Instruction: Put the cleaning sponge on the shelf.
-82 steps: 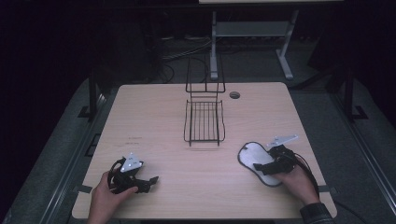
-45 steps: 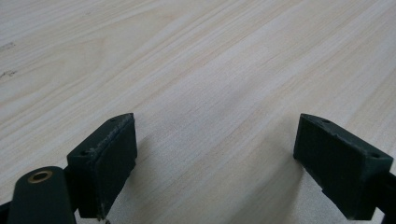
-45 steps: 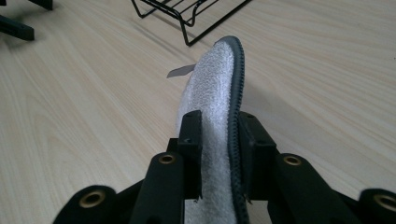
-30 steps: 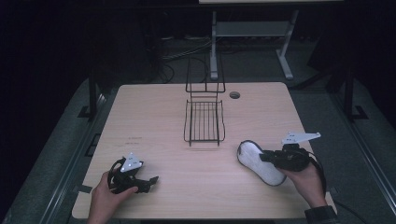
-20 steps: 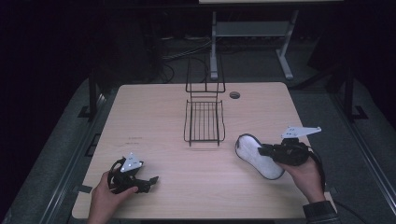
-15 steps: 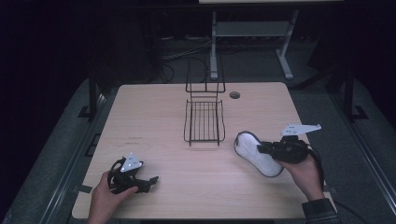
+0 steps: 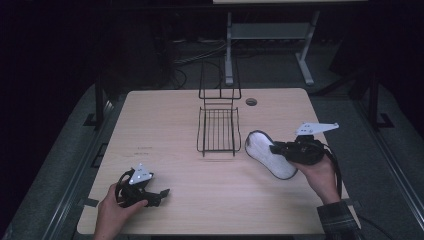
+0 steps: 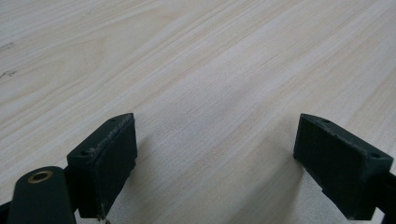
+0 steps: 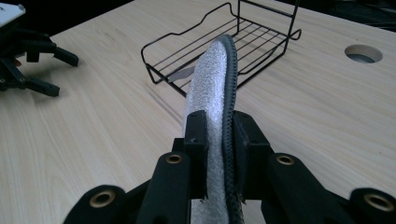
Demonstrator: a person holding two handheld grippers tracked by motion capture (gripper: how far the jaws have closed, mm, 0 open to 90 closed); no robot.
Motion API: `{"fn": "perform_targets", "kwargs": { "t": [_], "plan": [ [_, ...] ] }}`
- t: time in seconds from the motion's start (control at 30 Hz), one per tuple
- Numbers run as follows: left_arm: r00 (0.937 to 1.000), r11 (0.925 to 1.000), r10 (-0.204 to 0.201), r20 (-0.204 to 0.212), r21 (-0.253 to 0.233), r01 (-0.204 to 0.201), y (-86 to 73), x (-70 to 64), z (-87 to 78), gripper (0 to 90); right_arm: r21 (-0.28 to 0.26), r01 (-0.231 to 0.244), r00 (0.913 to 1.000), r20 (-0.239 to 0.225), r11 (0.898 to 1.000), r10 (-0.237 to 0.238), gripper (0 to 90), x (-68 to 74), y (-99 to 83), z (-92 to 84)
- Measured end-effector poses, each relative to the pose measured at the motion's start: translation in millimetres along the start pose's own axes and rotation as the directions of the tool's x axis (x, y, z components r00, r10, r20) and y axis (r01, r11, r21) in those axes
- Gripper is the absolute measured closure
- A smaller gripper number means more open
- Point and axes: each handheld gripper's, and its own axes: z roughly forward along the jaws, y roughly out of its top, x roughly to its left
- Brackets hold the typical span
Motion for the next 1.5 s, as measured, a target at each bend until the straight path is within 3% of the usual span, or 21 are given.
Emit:
{"fn": "perform_targets", "kwargs": {
  "t": [0.87,1.5],
  "plan": [
    [0.9999,1.0000,-0.008,-0.010,-0.001,0.008,0.5,-0.9,0.6,12.4,-0.041,0.028,0.9990,-0.033,0.999,-0.029,76.9,-3.4,45.1,41.0],
    [0.9999,1.0000,-0.010,-0.009,-0.002,0.010,0.4,-0.9,0.6,12.4,-0.048,0.018,0.9979,-0.062,0.999,-0.021,76.9,-3.5,75.7,86.5]
  ]
}}
